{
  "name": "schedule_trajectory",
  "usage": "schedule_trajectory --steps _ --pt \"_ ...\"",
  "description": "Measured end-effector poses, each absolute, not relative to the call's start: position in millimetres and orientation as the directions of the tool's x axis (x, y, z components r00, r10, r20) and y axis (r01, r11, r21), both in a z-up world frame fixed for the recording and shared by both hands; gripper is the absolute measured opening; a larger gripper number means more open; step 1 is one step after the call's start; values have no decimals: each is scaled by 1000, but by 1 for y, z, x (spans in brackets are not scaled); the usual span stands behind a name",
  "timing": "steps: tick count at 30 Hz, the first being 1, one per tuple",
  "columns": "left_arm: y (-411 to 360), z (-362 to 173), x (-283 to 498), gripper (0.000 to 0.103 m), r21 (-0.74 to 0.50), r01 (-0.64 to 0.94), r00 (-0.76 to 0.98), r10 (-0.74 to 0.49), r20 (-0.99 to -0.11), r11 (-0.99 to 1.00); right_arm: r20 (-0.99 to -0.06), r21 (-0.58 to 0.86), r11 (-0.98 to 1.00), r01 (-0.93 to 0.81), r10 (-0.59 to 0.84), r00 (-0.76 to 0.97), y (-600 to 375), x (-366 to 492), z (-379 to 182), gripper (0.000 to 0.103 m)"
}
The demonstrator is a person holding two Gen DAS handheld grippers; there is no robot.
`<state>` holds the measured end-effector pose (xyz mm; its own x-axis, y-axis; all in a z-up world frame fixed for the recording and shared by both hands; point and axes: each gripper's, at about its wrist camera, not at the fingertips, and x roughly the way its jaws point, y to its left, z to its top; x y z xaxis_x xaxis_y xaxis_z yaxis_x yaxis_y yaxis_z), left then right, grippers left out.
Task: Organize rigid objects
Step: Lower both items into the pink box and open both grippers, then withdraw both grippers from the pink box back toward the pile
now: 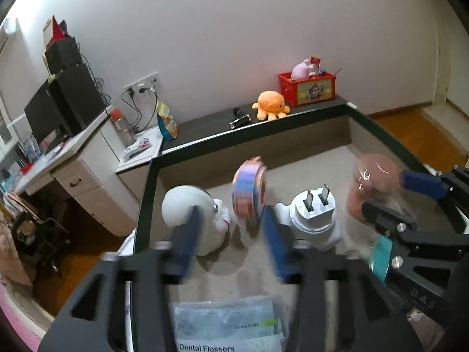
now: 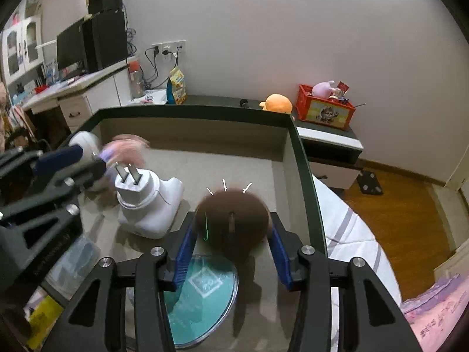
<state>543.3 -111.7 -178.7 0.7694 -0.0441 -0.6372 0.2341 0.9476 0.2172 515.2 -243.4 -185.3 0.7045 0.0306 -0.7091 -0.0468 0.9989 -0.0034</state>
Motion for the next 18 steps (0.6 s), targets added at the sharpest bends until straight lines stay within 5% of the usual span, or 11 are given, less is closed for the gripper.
schedule_trajectory --steps 2,7,15,18 --pt "-105 -171 535 79 203 207 790 -42 -611 957 -686 16 999 -33 35 726 -247 509 -178 83" --pt "-83 -140 502 96 154 162 841 -55 -538 975 -640 18 999 -30 34 768 -247 487 -155 83" --pt "-53 -91 401 103 118 113 932 -64 -357 987 -465 36 999 -35 48 884 -240 399 -103 87" --pt "-45 -80 359 103 98 92 953 -59 -298 991 -388 36 999 -37 48 920 -234 360 -90 103"
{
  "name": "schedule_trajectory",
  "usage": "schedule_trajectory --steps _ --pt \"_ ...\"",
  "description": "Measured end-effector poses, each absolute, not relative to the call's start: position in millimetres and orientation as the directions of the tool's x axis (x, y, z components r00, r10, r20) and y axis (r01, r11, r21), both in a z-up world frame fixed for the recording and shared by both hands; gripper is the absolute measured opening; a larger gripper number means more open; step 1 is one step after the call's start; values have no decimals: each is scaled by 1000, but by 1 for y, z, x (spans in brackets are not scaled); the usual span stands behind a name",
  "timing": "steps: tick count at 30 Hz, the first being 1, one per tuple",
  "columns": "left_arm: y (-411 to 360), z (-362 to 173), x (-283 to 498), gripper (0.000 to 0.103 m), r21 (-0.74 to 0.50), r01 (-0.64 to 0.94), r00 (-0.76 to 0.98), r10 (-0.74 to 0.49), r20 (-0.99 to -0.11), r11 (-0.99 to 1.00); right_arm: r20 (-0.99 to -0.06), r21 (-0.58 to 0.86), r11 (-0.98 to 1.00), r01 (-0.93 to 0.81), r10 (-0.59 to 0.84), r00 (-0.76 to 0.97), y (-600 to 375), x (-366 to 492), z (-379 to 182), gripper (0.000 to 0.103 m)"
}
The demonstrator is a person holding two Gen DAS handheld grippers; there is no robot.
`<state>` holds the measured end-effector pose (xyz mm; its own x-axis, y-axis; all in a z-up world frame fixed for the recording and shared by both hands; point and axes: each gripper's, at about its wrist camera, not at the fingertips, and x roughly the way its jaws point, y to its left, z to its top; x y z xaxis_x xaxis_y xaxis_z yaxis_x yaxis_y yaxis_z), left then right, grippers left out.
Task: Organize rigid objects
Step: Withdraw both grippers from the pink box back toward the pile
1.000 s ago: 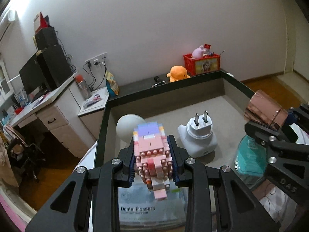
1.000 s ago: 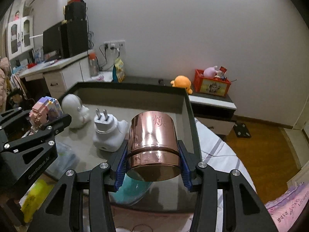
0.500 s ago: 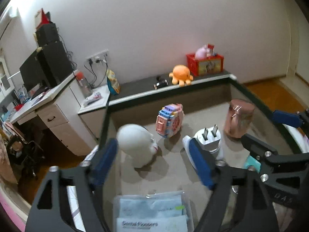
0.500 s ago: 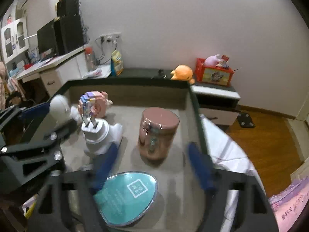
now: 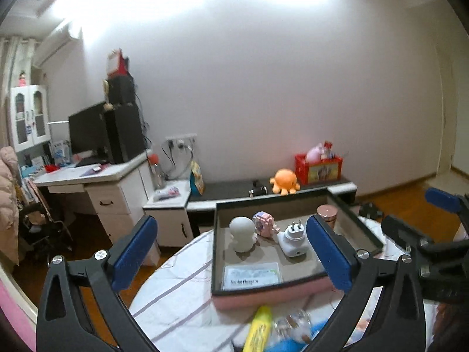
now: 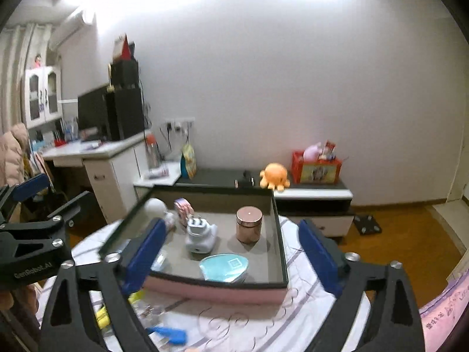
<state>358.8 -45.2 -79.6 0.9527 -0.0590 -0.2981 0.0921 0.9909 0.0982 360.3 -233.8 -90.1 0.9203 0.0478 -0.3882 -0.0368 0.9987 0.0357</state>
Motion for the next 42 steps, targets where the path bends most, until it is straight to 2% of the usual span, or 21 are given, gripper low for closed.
schedule_trajectory --steps 4,12,21,28,38,42 --pt "-34 -71 309 103 52 97 963 -81 -255 994 -301 36 998 -49 58 952 -224 312 -78 103" --pt "-28 -81 234 103 43 117 975 -106 -193 992 -209 7 1000 -18 19 978 -213 228 -79 103" --pt "-28 -96 200 103 83 99 977 -81 -199 992 -231 9 1000 -3 5 973 -206 189 -90 103" --pt "-28 -122 199 103 103 100 955 -67 -289 990 -267 10 1000 -5 8 964 -204 181 -105 103" --pt "-18 -170 220 103 66 110 890 -69 -450 992 -427 7 1000 9 -5 904 -209 205 -151 103" --pt "-22 -192 238 103 28 143 831 -105 -547 989 -465 19 999 25 -14 885 -218 214 -162 103"
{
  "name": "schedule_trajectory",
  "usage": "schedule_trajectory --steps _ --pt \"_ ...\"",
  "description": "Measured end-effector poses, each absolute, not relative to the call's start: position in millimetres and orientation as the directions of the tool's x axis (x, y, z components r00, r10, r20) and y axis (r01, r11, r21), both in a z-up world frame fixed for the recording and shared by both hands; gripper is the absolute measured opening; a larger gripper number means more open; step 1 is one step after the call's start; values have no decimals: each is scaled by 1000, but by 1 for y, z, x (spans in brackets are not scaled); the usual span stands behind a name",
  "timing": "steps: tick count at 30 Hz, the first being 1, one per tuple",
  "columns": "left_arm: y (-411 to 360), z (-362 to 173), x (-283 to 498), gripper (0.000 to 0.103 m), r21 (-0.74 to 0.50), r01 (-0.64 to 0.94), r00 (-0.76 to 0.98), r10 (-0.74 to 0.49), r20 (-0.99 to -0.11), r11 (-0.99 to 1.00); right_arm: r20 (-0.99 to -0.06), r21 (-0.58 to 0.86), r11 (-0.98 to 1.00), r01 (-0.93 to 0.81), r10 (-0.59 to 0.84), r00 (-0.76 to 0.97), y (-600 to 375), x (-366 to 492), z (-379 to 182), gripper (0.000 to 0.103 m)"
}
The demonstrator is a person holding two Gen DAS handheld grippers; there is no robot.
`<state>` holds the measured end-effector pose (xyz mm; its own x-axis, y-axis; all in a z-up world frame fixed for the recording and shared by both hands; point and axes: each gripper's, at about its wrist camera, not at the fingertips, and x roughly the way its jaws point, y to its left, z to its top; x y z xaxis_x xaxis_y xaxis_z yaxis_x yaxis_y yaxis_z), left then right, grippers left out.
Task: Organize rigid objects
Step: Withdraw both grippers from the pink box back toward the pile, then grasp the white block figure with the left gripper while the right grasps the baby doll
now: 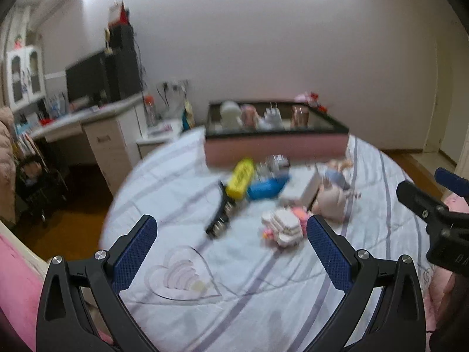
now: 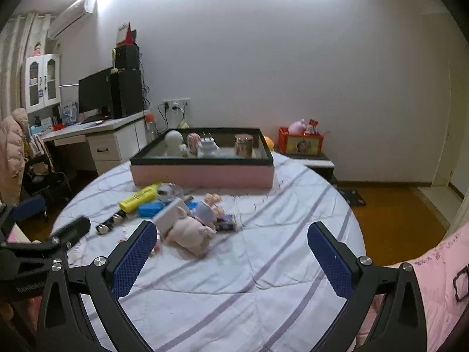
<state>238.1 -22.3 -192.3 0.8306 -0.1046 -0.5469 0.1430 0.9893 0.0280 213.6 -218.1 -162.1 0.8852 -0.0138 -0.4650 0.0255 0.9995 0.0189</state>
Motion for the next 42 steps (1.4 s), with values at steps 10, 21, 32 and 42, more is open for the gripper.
schedule_trajectory --steps 10,21,32,42 --pt "-68 -226 277 103 6 188 735 -136 -664 982 -559 57 997 61 -19 829 -246 239 -191 103" --pt "-63 -240 306 80 -33 178 648 -143 -748 983 -619 82 994 67 -2 785 -259 266 -207 103" --pt "-40 -229 289 55 39 185 695 -103 -712 982 -637 104 994 -18 81 767 -227 280 -199 103" --pt "-8 -228 288 55 6 159 699 -108 -707 987 -712 71 997 -43 80 698 -190 321 -208 96"
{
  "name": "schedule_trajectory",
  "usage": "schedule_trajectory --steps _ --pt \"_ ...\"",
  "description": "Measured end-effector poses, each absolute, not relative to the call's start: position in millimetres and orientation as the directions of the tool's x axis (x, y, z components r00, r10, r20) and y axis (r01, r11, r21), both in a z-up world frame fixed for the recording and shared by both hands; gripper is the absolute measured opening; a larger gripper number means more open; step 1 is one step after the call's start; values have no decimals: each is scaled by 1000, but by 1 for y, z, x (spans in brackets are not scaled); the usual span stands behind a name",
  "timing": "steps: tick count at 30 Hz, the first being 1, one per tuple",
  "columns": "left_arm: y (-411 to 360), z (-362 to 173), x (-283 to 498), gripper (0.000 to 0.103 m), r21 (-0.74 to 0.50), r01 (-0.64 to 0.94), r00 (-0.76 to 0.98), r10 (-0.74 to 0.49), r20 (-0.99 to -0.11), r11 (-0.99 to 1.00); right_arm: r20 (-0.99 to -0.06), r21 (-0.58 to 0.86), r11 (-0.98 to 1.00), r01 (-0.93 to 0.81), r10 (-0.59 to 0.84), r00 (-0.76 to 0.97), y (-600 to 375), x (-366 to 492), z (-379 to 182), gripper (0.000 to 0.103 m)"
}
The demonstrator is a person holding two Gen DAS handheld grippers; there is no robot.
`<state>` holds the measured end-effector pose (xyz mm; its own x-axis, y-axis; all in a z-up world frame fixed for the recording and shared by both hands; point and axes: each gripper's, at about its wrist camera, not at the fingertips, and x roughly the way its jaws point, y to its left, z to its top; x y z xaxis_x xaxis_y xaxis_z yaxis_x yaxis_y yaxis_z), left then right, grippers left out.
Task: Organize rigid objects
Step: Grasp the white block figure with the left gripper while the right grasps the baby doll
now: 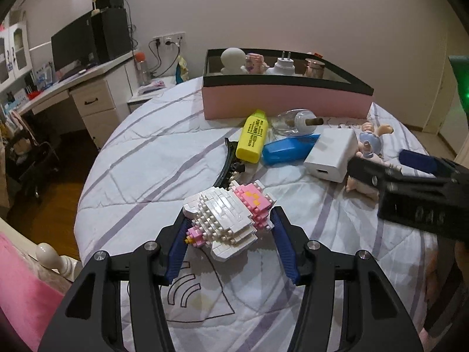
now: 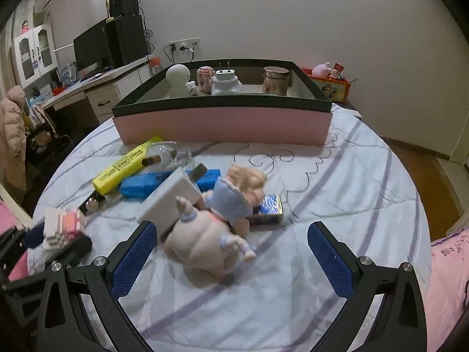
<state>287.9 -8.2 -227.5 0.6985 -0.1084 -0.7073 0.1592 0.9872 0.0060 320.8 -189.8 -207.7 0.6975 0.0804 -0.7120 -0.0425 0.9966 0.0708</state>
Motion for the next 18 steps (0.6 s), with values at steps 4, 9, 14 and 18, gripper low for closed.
schedule_trajectory --steps 4,9,14,18 --pt "-7 -228 287 55 5 175 693 -119 -711 985 -720 97 991 -93 134 681 -191 326 -209 57" --pt "-7 -226 284 55 -1 179 694 -127 -708 984 -734 82 989 -122 143 664 -195 319 -209 57" --pt "-14 -223 278 55 -6 199 699 -146 -700 980 -757 57 988 -141 135 639 -212 298 -206 57" --pt "-27 -216 275 55 -15 225 705 -174 -687 974 -743 95 987 -127 155 651 -225 286 -206 57"
